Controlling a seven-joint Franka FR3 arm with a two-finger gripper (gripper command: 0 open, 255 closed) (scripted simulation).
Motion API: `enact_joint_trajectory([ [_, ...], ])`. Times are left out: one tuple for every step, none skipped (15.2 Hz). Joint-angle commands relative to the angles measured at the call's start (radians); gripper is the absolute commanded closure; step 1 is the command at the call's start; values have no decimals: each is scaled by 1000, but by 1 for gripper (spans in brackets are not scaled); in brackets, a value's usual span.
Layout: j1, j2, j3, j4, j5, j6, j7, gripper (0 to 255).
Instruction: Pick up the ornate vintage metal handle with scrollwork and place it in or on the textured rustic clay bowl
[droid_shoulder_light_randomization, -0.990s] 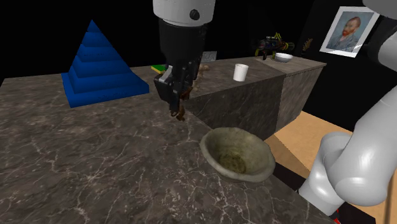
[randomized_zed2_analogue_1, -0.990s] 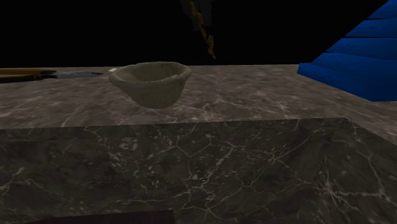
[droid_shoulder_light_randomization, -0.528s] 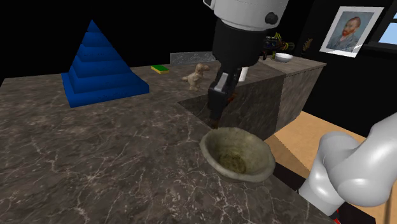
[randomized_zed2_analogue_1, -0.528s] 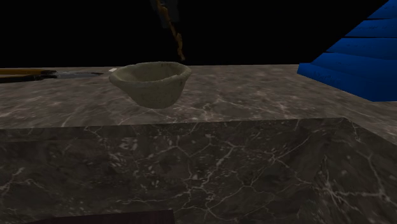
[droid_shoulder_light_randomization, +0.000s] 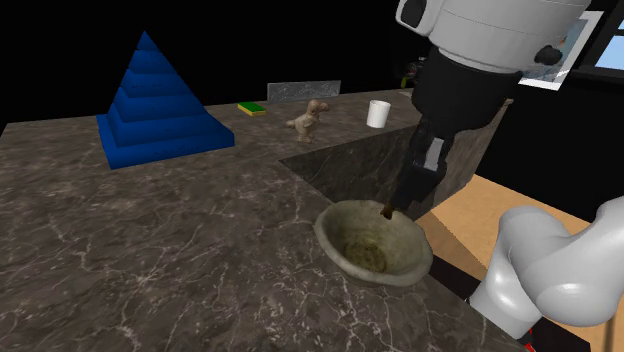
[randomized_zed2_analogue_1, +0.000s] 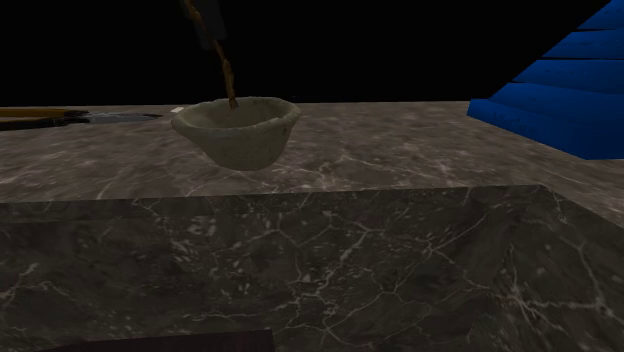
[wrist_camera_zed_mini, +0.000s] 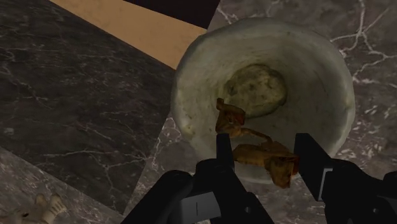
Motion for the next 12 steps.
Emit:
enact_joint_trajectory([
  [6, -16, 1, -36, 6, 20, 3, 255],
  [8, -21, 2, -53, 9, 32, 4, 255],
  [10, -25, 3, -70, 11, 44, 5, 255],
  [12, -30, 4, -86, 13, 56, 7, 255],
  [14, -34, 6, -103, 15, 68, 8, 255],
  [16, -38, 7, -119, 18, 81, 9, 255],
  [18, -42, 9, -135, 20, 93, 11, 255],
  [20, -45, 10, -150, 22, 105, 12, 255],
  [22, -49, 12, -166, 24, 117, 14, 255],
  [23, -52, 14, -181, 27, 129, 15, 255],
  [25, -55, 16, -197, 29, 141, 17, 255],
  [27, -57, 18, -212, 31, 153, 18, 255],
])
